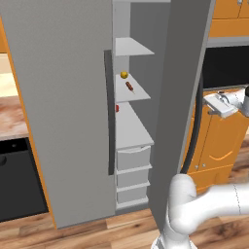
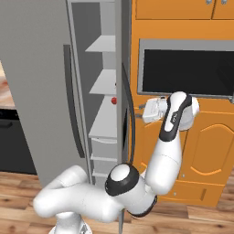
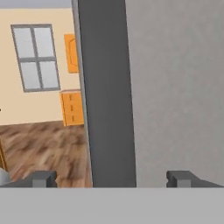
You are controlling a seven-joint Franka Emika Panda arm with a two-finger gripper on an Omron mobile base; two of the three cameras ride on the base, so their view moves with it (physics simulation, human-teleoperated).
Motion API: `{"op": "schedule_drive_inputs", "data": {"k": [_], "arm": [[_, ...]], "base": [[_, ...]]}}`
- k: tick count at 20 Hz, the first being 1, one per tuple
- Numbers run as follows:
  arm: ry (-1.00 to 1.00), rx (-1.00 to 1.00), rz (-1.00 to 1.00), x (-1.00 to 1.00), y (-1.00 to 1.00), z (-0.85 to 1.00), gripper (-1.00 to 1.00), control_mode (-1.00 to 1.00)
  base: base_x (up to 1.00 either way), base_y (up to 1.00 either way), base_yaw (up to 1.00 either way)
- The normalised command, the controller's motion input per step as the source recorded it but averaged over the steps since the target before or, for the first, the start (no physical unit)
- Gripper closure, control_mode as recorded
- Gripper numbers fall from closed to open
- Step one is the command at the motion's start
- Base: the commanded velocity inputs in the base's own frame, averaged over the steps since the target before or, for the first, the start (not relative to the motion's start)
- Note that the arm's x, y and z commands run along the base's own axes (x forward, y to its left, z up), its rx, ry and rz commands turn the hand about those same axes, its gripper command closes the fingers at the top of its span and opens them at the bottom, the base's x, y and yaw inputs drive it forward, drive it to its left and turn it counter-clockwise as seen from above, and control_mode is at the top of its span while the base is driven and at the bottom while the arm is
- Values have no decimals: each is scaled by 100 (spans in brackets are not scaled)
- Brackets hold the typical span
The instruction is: Store the hot dog in the freezer for long-term storage. Close the freezer door after placing the cooked food.
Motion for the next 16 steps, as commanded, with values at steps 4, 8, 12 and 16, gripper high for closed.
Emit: {"op": "schedule_drive_inputs", "data": {"k": [4,8,12,16], "arm": [[0,0,-19,0,13,-11,-100,-100],[0,0,-14,6,12,-15,-100,-100],[0,0,-5,9,3,-8,-100,-100],[0,0,0,10,0,0,-100,-100]], "base": [[0,0,0],[0,0,0],[0,0,0],[0,0,0]]}}
